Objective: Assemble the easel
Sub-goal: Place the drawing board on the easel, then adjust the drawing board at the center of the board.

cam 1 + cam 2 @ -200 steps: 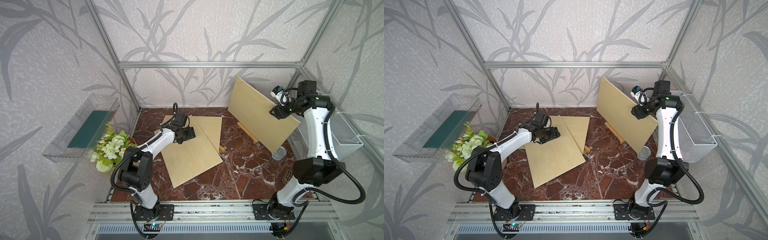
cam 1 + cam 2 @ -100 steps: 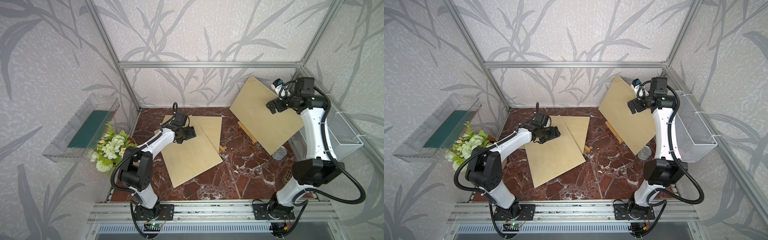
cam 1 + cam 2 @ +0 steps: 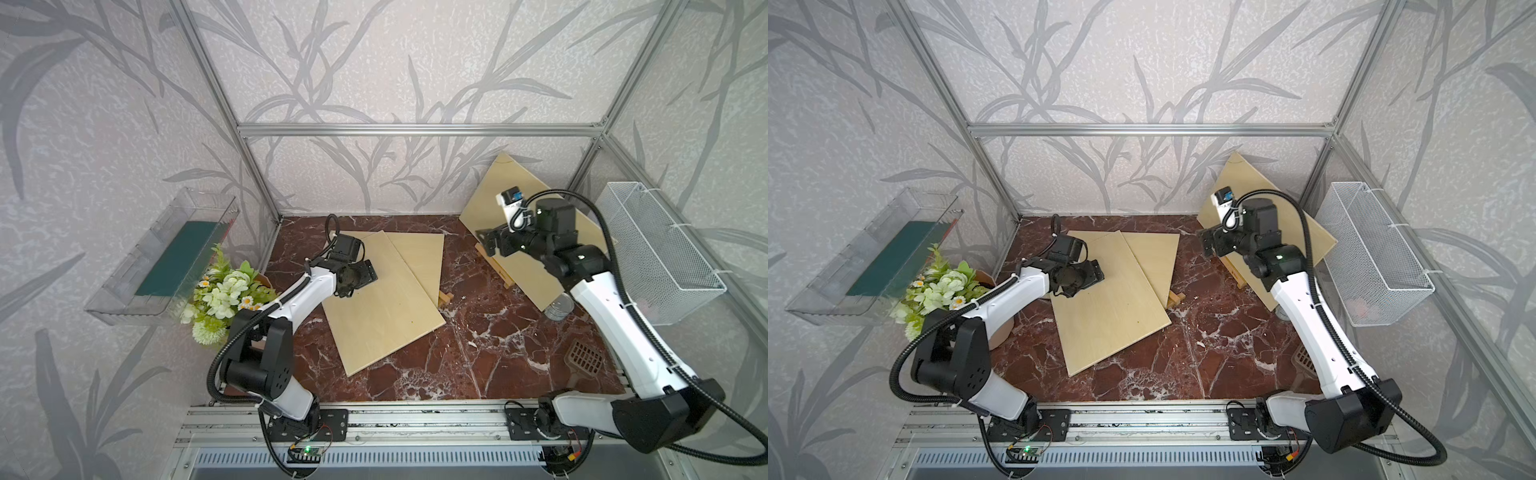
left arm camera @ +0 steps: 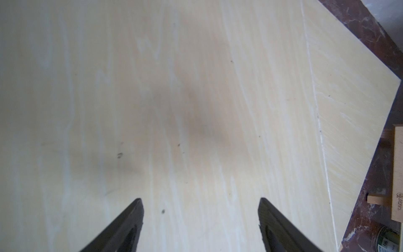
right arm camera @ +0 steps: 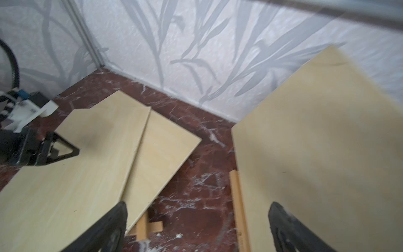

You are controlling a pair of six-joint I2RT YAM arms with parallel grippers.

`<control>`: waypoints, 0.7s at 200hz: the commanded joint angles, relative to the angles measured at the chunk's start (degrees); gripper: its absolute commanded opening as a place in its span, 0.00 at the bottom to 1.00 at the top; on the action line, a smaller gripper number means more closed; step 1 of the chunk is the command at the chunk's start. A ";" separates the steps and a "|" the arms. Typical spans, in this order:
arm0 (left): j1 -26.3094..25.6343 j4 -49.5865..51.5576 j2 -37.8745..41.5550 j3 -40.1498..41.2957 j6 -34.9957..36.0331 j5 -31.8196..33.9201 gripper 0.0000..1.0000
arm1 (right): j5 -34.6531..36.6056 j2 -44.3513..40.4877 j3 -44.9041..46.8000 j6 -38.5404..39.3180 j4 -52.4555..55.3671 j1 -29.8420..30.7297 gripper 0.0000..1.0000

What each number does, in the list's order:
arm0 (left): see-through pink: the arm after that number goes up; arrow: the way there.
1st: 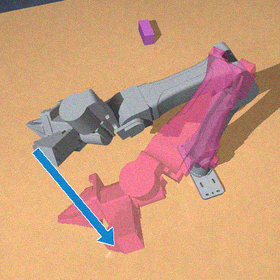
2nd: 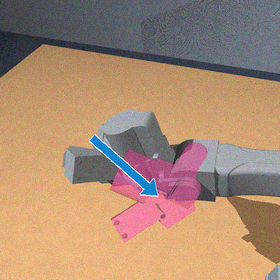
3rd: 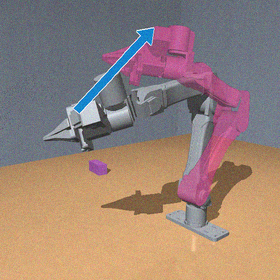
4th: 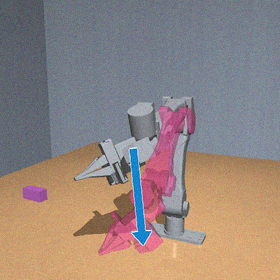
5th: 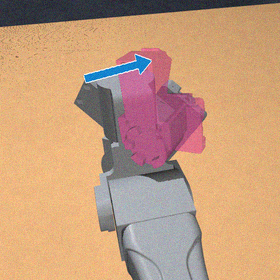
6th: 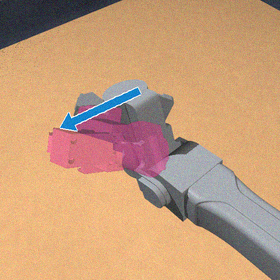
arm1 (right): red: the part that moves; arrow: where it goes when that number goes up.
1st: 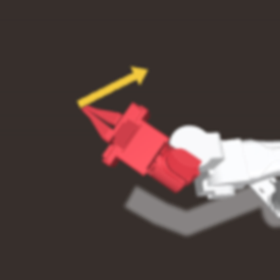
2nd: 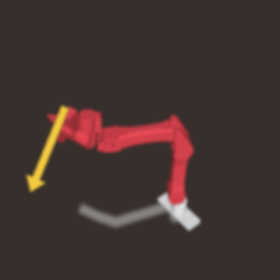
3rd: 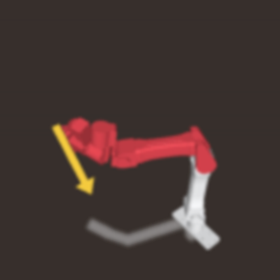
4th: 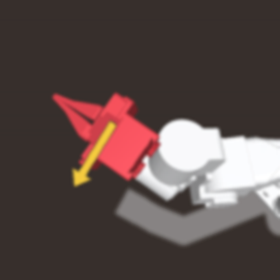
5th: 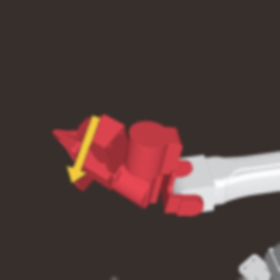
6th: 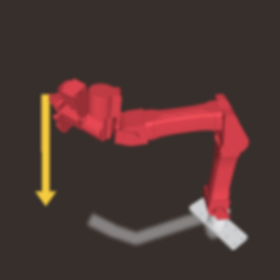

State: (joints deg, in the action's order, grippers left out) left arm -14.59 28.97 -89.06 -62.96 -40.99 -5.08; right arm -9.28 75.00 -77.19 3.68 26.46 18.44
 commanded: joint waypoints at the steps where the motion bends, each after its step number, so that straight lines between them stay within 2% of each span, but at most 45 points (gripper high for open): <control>1: 1.84 6.46 4.92 2.09 -1.55 3.87 0.84 | -0.92 1.47 6.29 -11.19 -4.86 6.10 1.00; 21: 3.63 10.35 8.56 4.20 -1.11 5.31 0.84 | -1.03 3.79 9.89 -16.73 -6.46 10.91 0.98; 34: 4.65 12.63 11.18 6.24 -1.24 6.60 0.84 | -4.27 5.60 11.95 -20.45 -8.84 12.66 0.97; 61: 8.35 14.25 17.43 11.10 -2.13 6.65 0.84 | -3.38 9.73 13.33 -23.05 -12.20 15.50 0.96; 89: 11.67 14.20 21.85 15.65 -3.08 5.04 0.84 | -1.14 16.37 6.93 -24.18 -6.09 15.51 0.96; 140: 13.80 11.25 20.25 19.24 -5.05 -2.28 0.84 | -1.98 31.62 -5.66 -24.68 2.34 12.81 0.96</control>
State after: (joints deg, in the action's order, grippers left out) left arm -1.23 40.34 -68.40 -44.51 -43.77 -4.23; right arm -10.83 101.06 -77.82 -19.77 23.03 33.30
